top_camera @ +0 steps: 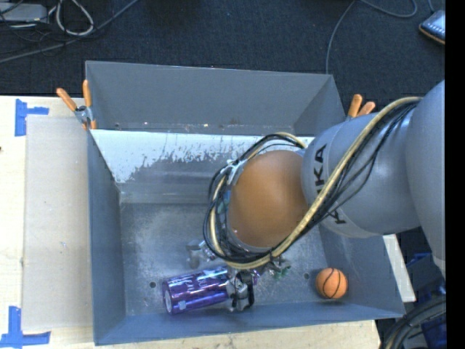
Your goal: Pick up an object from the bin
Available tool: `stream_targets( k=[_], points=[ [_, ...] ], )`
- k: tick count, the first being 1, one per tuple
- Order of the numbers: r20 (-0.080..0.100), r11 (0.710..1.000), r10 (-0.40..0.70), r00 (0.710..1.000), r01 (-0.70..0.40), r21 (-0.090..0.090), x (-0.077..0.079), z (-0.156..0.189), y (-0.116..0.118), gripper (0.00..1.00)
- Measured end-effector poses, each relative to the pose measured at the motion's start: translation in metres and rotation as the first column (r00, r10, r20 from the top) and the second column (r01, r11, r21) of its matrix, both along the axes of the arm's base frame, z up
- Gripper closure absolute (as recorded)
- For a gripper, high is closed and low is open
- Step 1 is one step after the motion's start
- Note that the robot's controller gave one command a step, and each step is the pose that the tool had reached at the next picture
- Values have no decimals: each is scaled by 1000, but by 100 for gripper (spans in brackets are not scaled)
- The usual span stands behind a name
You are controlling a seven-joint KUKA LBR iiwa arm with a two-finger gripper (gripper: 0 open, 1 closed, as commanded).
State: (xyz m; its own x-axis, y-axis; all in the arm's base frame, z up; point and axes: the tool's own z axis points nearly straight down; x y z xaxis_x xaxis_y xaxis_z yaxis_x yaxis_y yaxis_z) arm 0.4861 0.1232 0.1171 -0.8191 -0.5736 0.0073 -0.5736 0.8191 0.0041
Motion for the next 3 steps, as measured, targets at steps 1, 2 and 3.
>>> stream_targets(
  k=[1, 2, 3],
  points=[
    [21, 989, 150, 989, -150, 4, -3, -36, 0, 0],
    [2, 990, -139, 990, 139, 1, -1, -48, -11, 100],
    [2, 990, -140, 990, 140, 1, -1, -48, -11, 100]
  ],
)
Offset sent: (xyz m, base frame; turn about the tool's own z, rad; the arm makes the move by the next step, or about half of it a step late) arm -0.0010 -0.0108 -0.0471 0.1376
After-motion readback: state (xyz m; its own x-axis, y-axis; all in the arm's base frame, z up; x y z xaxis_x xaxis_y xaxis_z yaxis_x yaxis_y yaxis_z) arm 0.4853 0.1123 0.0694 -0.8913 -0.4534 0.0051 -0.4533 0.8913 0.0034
